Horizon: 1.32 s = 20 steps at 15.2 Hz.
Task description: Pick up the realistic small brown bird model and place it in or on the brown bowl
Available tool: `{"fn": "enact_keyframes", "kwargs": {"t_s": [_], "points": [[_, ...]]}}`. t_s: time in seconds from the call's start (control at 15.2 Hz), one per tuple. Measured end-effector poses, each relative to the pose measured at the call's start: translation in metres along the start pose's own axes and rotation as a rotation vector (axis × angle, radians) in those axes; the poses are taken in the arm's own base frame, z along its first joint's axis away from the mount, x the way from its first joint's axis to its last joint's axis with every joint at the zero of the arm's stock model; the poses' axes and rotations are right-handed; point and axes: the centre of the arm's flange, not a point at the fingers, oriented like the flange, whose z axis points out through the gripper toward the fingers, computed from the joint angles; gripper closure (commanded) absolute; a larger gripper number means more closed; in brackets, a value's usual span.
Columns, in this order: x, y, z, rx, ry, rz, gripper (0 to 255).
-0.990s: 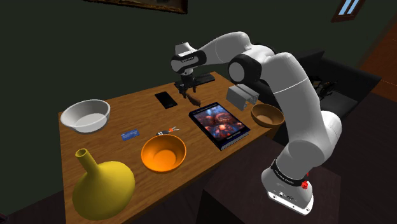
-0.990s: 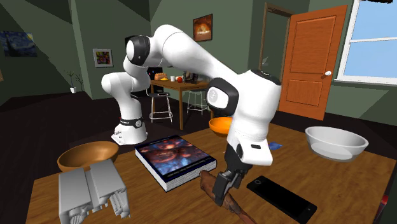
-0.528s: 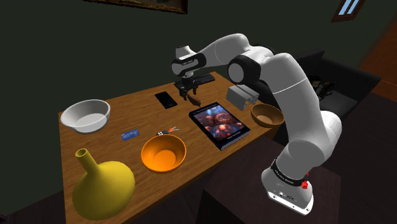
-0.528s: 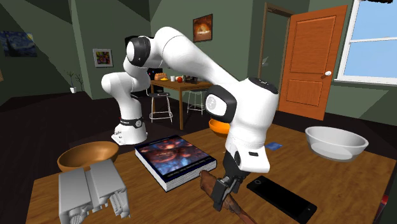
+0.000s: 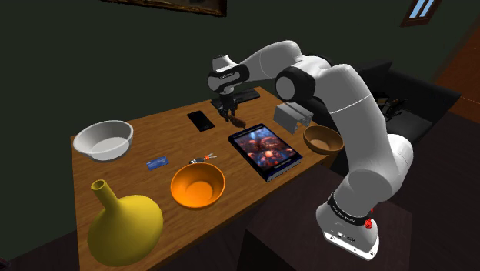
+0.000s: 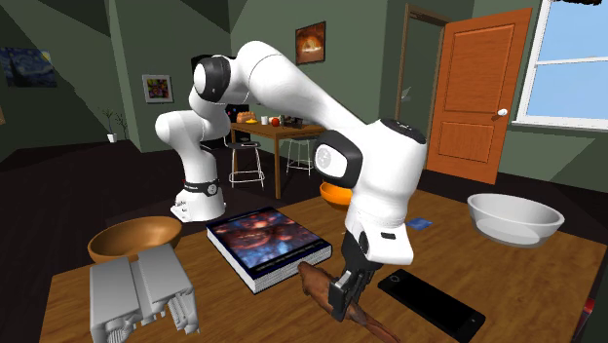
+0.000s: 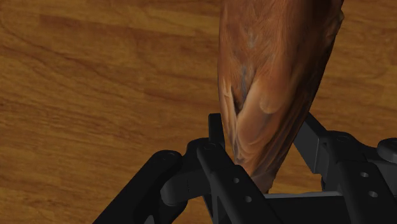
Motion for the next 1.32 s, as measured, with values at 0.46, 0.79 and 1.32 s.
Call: {"fn": "enact_keyframes", "kwargs": {"t_s": [0.46, 0.79, 1.32], "points": [[-0.001, 0.001, -0.006, 0.0, -0.001, 0.0, 255], [-0.007, 0.002, -0.03, 0.0, -0.001, 0.0, 255], [-0.014, 0.005, -0.072, 0.0, 0.0, 0.0, 255]]}}
